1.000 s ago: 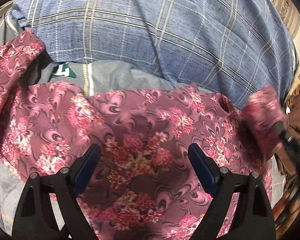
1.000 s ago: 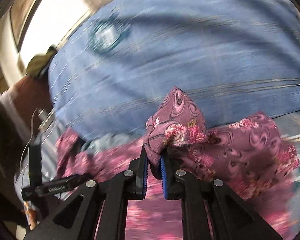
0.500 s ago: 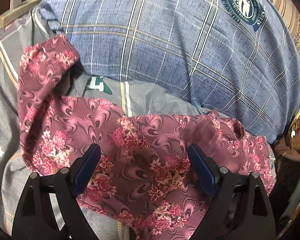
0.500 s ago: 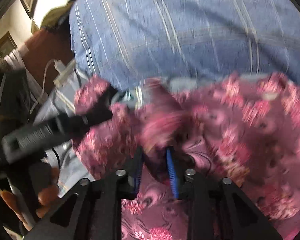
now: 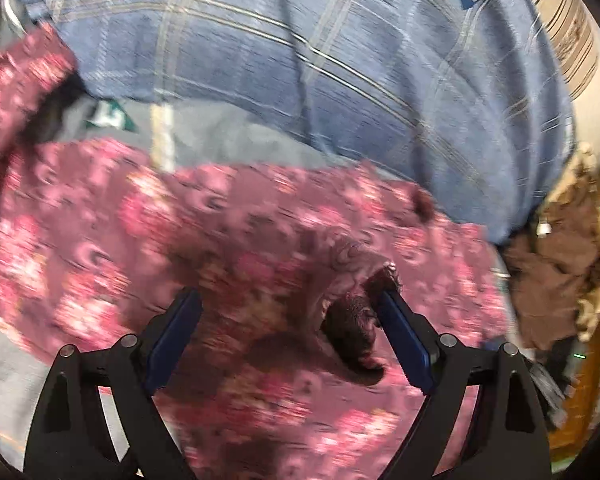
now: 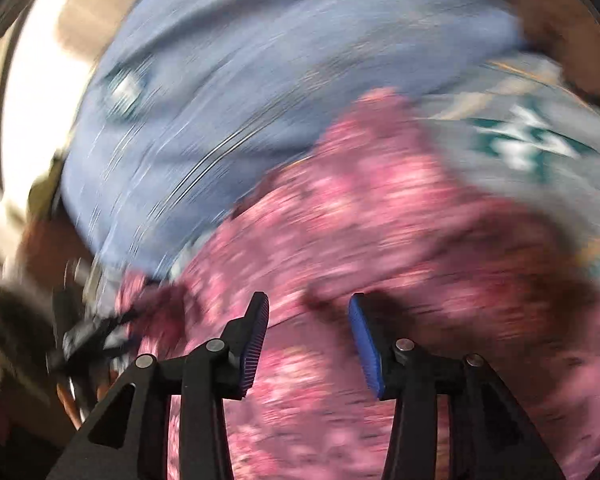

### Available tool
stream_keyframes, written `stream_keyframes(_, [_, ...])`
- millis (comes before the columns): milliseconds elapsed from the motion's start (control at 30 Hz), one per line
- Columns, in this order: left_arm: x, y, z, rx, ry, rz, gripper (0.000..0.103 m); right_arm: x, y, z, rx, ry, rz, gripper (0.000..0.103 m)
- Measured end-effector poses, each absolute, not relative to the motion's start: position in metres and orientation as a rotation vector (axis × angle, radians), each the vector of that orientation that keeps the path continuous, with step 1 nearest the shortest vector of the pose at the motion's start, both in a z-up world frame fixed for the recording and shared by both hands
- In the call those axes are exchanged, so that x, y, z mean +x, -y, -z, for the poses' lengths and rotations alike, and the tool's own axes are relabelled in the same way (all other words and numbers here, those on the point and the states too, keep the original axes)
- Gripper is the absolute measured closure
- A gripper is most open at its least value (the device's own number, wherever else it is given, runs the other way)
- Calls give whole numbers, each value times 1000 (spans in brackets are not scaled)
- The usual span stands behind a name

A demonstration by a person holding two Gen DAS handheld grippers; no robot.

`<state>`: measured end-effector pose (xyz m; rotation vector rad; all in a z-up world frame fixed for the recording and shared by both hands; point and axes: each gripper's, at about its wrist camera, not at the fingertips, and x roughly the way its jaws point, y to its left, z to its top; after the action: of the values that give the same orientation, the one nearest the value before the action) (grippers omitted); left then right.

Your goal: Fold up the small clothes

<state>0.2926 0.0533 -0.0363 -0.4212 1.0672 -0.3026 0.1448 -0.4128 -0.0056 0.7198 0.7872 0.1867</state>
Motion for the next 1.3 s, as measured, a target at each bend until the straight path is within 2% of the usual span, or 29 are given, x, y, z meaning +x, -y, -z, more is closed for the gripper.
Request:
stream_keyframes(167, [295, -45, 43, -439, -1084, 292, 13, 162, 452, 24, 893, -727, -120, 60])
stream_keyframes(267, [290, -50, 31, -484, -1022, 287, 13, 171, 470, 18, 929, -683, -123, 99])
stream_keyframes(300, [287, -53, 25, -486, -992, 283, 13, 169, 475, 10, 922, -632, -124, 99])
stream_keyframes(400, [285, -55, 20, -434, -962, 227, 13, 169, 491, 2, 828, -613, -50, 99])
stream_keyframes(567, [295, -27, 50, -387, -1102, 293, 13, 172, 495, 26, 768, -716, 16, 98])
stream_keyframes(600, [296, -20, 54, -347, -1115, 283, 13, 168, 494, 25, 773, -712, 18, 93])
stream_keyframes(733, [294, 8, 64, -60, -1136, 133, 13, 144, 487, 9, 810, -714, -2, 90])
stream_keyframes(833, [286, 5, 44, -152, -1059, 191, 13, 130, 467, -21, 769, -634, -75, 90])
stream_keyframes(867, [282, 3, 34, -175, -1017, 204, 13, 133, 460, -30, 727, -613, -96, 87])
stream_keyframes(967, [279, 10, 32, -118, -966, 173, 13, 159, 440, -45, 602, -592, -133, 69])
stream_keyframes(1100, [291, 17, 71, -62, -1107, 130, 10, 194, 442, -16, 617, -682, -67, 69])
stream_keyframes(1167, [290, 24, 68, -15, -1071, 112, 9, 203, 446, 12, 624, -773, -15, 73])
stream_keyframes(1233, [290, 26, 66, -8, -1078, 121, 9, 195, 447, 18, 611, -730, -19, 76])
stream_keyframes(1267, [290, 23, 64, -20, -1075, 126, 9, 193, 443, 14, 582, -737, -5, 75])
stream_keyframes(1300, [290, 19, 61, -43, -1073, 131, 9, 189, 437, 9, 551, -729, -10, 69])
